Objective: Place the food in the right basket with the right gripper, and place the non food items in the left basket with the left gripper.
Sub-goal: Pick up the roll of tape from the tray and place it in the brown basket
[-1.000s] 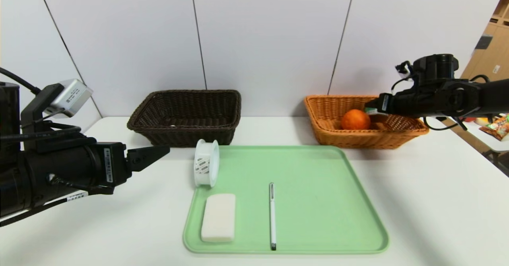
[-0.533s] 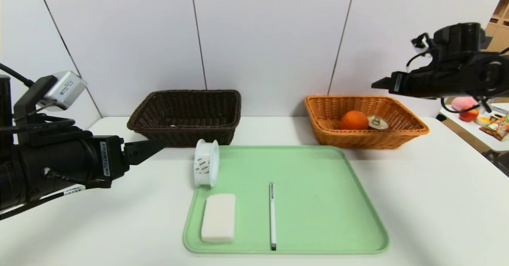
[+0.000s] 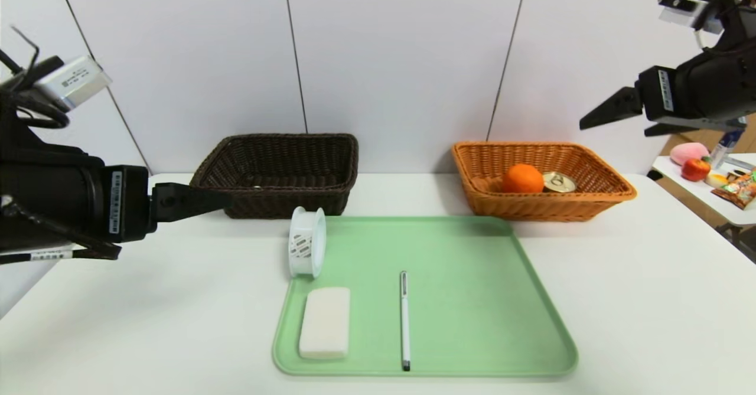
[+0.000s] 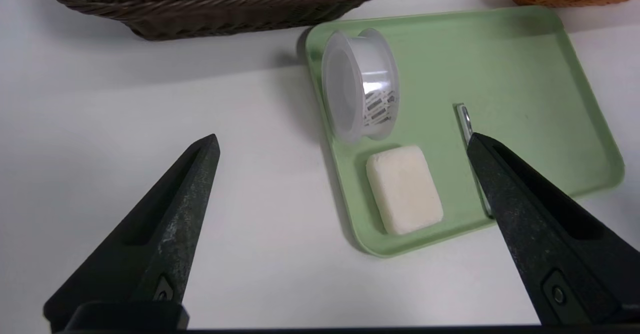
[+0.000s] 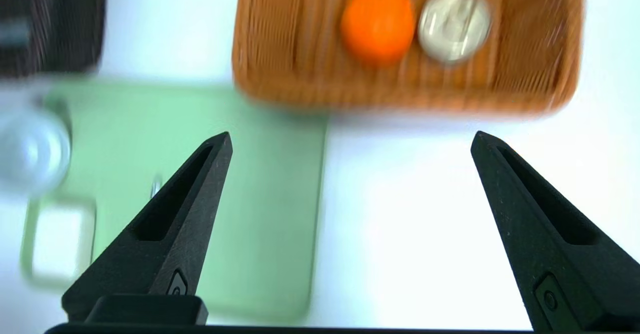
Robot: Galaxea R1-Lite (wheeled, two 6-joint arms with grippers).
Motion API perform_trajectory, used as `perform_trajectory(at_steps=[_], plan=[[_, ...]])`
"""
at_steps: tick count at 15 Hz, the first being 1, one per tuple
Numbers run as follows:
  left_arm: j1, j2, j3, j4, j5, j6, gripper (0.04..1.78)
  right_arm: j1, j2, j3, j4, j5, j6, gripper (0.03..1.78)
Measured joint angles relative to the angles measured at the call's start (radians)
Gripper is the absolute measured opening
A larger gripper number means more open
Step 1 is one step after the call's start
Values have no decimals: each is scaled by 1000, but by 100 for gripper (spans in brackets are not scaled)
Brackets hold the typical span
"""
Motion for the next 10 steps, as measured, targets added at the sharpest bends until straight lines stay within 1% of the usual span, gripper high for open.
perform_trajectory(at_steps=[1,2,3,5,6,8,10], plan=[[-23,19,-86,94,0,-25,175,16,-7,-18,118,2,3,166],[-56,50,-183,197,1,-58,175,33,-12,-24,212,4,14,166],[-91,87,-270,290,3,-89,175,44,-14,-24,272,4,32,167],[-174,181,-396,463,25,-137,175,52,-18,-23,291,9,42,168],[-215,227,-428,526,60,-152,175,53,-19,-22,291,10,40,168],[-297,316,-461,590,151,-204,175,54,-21,-12,291,1,36,169],[-351,391,-472,605,180,-261,175,55,-24,-1,290,-1,38,169]])
